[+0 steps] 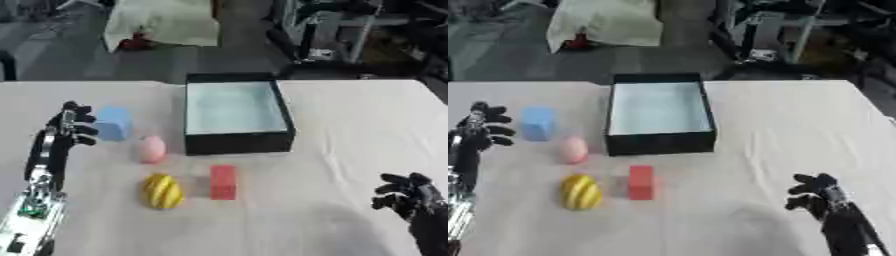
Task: Pick up objects on the table and place them in the box.
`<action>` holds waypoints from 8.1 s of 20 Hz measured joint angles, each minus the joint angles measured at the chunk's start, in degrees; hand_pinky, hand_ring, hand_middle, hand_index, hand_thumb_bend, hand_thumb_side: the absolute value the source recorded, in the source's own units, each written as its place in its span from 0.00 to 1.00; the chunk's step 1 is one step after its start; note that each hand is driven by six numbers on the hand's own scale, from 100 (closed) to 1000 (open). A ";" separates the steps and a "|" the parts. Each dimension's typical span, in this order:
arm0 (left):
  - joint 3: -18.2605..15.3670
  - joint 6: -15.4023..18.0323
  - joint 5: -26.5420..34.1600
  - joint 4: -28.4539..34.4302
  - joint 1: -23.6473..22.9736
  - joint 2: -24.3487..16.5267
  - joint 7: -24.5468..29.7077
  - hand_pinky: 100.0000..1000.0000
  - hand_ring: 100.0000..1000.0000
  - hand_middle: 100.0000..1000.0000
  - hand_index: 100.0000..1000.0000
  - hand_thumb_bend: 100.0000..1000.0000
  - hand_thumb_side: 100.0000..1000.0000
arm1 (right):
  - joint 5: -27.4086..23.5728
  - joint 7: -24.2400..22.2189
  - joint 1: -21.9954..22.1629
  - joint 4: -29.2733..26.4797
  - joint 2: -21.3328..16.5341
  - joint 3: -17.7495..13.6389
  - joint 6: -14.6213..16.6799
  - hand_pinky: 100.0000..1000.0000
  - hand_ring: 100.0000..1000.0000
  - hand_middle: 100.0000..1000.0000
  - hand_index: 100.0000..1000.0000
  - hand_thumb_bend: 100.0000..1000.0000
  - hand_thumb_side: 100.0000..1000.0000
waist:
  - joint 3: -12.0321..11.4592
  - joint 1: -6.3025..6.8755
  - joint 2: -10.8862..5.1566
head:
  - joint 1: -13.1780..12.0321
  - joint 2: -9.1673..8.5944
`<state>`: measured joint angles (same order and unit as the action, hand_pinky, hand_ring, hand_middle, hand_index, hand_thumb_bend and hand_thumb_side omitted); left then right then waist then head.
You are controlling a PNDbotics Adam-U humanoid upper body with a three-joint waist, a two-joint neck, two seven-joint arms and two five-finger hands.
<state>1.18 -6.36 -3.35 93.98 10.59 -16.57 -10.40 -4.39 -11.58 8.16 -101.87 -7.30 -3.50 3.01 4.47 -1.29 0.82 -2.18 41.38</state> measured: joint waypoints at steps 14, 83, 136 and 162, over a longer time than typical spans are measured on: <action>0.00 -0.02 -0.68 -0.02 0.18 0.00 0.00 0.50 0.53 0.56 0.74 0.00 1.00 | 0.00 0.19 -0.13 0.01 0.00 -0.02 0.09 0.71 0.46 0.52 0.73 0.00 1.00 | -0.22 0.00 0.00 | -1.03 2.36; 13.24 8.78 -61.66 -55.51 42.48 -12.06 36.34 0.92 0.87 0.86 0.93 0.34 0.17 | 0.08 -1.34 0.39 1.25 -0.56 0.35 -0.33 0.71 0.46 0.54 0.73 0.00 1.00 | 1.47 0.85 -0.01 | -1.51 2.82; 7.02 13.27 -80.87 -47.45 50.52 3.83 23.63 0.84 0.72 0.77 0.87 0.25 0.54 | -0.19 -1.98 -0.57 1.40 -0.02 0.68 -0.51 0.71 0.46 0.55 0.73 0.00 1.00 | 2.44 0.49 -0.01 | -2.12 2.82; 22.55 20.01 -44.68 -38.34 38.94 -14.57 60.69 0.79 0.73 0.77 0.87 0.23 0.36 | -0.08 -1.57 -0.13 1.41 -0.11 0.32 -0.49 0.72 0.46 0.55 0.74 0.00 1.00 | 1.83 0.51 -0.01 | -0.84 2.82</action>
<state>23.74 13.65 -48.03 55.64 49.53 -31.14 50.29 -4.47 -13.15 8.03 -100.45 -7.41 -3.18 2.53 6.30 -0.78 0.81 -3.02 44.20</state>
